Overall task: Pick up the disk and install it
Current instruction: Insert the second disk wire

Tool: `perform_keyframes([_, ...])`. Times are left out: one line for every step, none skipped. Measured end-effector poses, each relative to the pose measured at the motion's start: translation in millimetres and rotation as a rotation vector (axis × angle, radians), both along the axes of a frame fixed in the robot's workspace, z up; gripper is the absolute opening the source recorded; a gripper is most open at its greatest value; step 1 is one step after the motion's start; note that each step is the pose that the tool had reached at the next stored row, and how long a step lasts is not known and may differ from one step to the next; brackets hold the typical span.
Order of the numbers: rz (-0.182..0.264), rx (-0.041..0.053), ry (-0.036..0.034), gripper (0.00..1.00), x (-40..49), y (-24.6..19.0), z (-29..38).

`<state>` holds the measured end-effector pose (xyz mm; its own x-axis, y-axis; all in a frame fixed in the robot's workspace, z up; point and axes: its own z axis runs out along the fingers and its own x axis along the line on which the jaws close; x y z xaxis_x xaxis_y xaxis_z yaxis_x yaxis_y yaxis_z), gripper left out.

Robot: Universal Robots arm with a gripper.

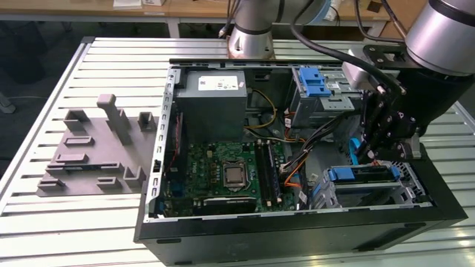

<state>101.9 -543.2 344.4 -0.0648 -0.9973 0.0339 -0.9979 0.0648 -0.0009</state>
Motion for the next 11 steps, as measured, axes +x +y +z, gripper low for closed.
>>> perform_keyframes([0.0,-0.0002,0.0,0.16,0.0,-0.6,-0.6])
perform_keyframes([0.0,-0.0002,0.0,0.16,0.0,-1.8,-1.2])
perform_keyframes([0.0,0.0,0.0,0.16,0.1,-3.6,-2.0])
perform_keyframes([0.0,0.0,0.0,0.16,0.2,-4.9,-2.5])
perform_keyframes([0.0,0.0002,0.0,0.16,0.2,-5.6,-2.9])
perform_keyframes([0.0,0.0002,0.0,0.16,0.2,-5.7,-3.0])
perform_keyframes([0.0,0.0004,0.0,0.16,0.2,-5.7,-3.0])
perform_keyframes([0.0,0.0005,0.0,0.16,0.2,-5.7,-3.0])
perform_keyframes([0.0,0.0005,0.0,0.16,0.2,-5.7,-3.1])
perform_keyframes([0.0,0.0005,0.0,0.16,0.4,-5.8,-3.2])
perform_keyframes([0.0,0.0003,0.0,0.16,0.5,-5.8,-3.4])
